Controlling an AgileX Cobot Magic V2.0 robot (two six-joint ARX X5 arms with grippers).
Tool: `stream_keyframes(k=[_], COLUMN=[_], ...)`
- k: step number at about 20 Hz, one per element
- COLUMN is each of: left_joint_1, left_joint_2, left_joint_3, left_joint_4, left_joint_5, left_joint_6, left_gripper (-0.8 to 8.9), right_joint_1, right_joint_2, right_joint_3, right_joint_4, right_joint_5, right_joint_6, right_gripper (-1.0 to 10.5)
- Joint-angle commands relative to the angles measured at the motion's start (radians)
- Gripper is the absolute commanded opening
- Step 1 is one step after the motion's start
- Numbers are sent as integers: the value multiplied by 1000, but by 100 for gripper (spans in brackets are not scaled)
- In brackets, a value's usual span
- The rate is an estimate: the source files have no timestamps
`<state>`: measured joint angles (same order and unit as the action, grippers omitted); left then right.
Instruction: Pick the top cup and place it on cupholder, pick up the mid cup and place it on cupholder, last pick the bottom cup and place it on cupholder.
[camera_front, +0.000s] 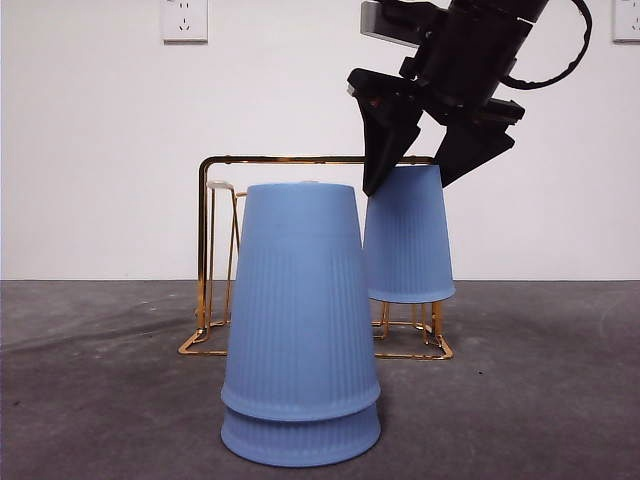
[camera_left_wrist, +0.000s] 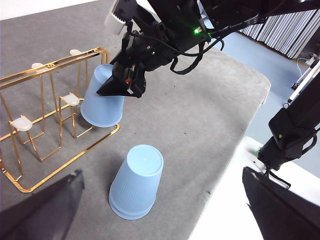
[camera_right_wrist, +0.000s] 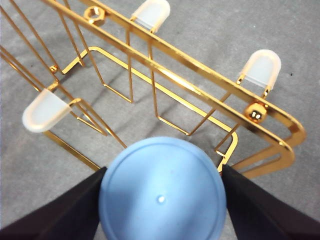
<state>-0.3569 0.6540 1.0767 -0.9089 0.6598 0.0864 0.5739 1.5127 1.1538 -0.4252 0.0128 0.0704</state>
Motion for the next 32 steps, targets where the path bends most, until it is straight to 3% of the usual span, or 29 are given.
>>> stream_keyframes(k=[1, 5, 8, 12, 14, 17, 22, 28, 32], left_joint_1=[-5, -5, -5, -7, -19, -66, -200, -349, -418], left_joint_2=[5, 5, 5, 31, 67, 150, 350, 624, 766], left_joint_3=[18, 18, 18, 18, 18, 23, 105, 311, 402], left_joint_4=[11, 11, 11, 11, 11, 12, -4, -148, -185], left_joint_5=[6, 6, 6, -6, -10, -15, -145, -347, -415], left_joint_6=[3, 3, 0, -42, -54, -54, -53, -53, -45], left_gripper=[500, 500, 500, 501, 504, 504, 504, 503, 502], right_joint_1=[4, 4, 4, 4, 2, -14, -14, -14, -14], right_joint_2=[17, 17, -1, -129, -238, -393, -618, -808, -888], right_joint_3=[8, 8, 44, 139, 138, 136, 136, 135, 134], right_joint_4=[5, 10, -31, -245, -361, -548, -631, -710, -717], right_joint_5=[7, 7, 5, -10, -98, -124, -197, -196, -197], right_joint_6=[10, 23, 22, 18, -27, -33, -26, 10, 34], right_gripper=[304, 480, 515, 515, 515, 514, 514, 514, 514])
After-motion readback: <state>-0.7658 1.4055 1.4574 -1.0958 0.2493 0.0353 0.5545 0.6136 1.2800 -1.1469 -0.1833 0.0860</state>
